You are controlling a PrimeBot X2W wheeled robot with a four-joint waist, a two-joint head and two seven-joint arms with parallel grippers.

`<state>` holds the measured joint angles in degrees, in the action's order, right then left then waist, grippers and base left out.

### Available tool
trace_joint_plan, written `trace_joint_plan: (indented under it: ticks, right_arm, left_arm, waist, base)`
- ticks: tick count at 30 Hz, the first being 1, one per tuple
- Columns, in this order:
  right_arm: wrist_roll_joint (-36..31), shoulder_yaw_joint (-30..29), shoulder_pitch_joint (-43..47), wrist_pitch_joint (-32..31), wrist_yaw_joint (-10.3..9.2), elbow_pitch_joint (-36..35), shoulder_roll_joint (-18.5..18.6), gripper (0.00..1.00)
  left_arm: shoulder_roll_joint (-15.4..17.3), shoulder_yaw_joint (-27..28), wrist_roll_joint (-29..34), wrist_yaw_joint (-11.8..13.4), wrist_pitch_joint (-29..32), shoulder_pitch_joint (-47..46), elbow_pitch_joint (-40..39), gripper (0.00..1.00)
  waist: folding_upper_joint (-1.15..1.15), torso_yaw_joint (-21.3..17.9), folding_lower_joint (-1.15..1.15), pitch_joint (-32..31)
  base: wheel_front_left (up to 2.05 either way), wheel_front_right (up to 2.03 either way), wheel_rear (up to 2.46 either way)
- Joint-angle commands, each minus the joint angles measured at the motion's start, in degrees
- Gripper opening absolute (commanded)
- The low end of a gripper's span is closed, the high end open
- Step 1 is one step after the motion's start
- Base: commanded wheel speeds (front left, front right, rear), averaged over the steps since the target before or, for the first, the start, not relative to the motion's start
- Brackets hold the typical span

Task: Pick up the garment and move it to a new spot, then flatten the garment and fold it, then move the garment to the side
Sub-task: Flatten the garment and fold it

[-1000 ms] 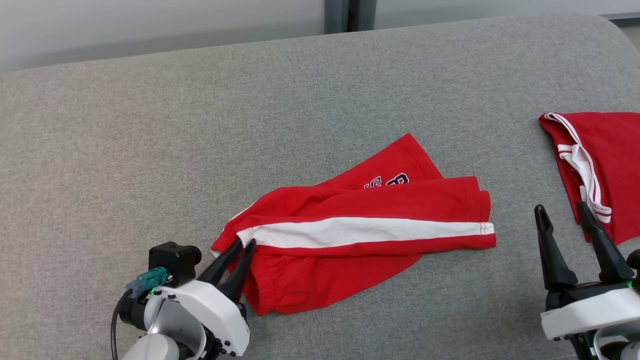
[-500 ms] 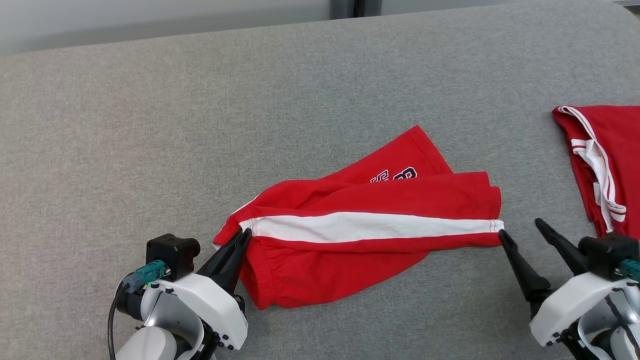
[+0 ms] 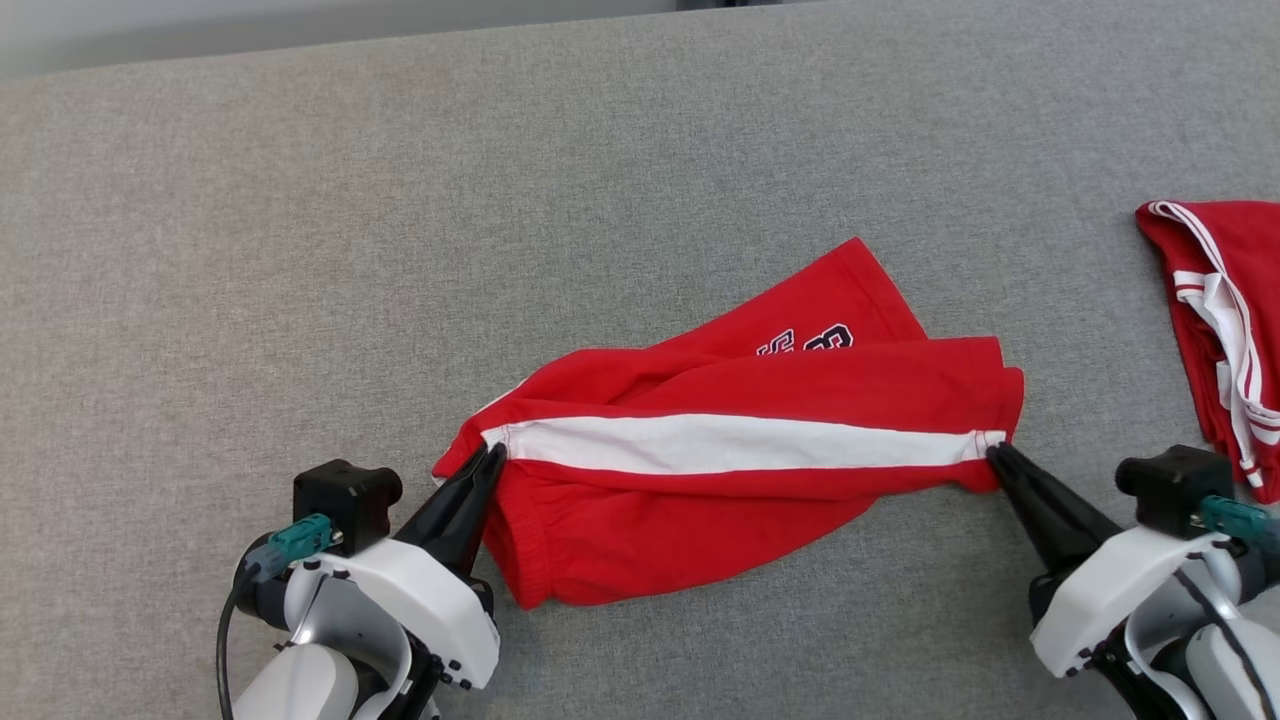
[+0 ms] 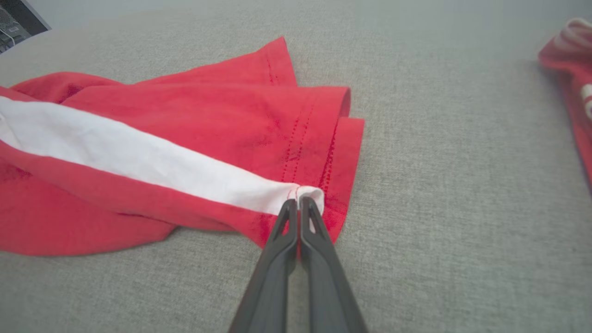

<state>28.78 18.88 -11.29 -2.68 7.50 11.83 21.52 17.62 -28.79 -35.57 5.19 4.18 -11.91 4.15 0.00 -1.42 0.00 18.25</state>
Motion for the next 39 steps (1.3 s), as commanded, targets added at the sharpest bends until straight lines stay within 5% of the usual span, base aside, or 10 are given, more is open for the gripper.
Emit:
trace_joint_plan:
  ticks: [1,16,29,39]
  right_arm:
    - [0.28,-0.2,-0.5,1.11,-0.02,-0.21,0.71,0.0]
    - [0.42,-11.4,-4.29,10.81,-0.02,-17.68,0.19,0.0]
    - [1.64,-16.43,-22.1,6.67,-0.02,-24.87,3.17,0.0]
    - [4.15,-16.12,-25.88,3.41,-0.02,-22.47,2.58,0.0]
  left_arm:
    - [0.32,0.23,0.29,0.36,-0.45,-0.77,-0.14,0.0]
    - [4.82,5.39,2.46,0.84,-3.31,-6.95,-14.53,0.0]
    - [8.89,9.88,4.52,-0.27,2.23,-25.46,-22.13,0.0]
    - [7.96,9.56,3.07,-1.36,3.14,-30.89,-19.05,0.0]
  waist:
    - [0.0,0.04,0.0,-0.04]
    - [0.0,-0.76,0.0,-3.37]
    - [0.0,-0.58,0.0,-7.1]
    - [0.0,-0.38,0.0,-6.24]
  base:
    - [0.0,0.0,0.0]
    - [0.0,0.0,0.0]
    - [0.0,0.0,0.0]
    - [0.0,0.0,0.0]
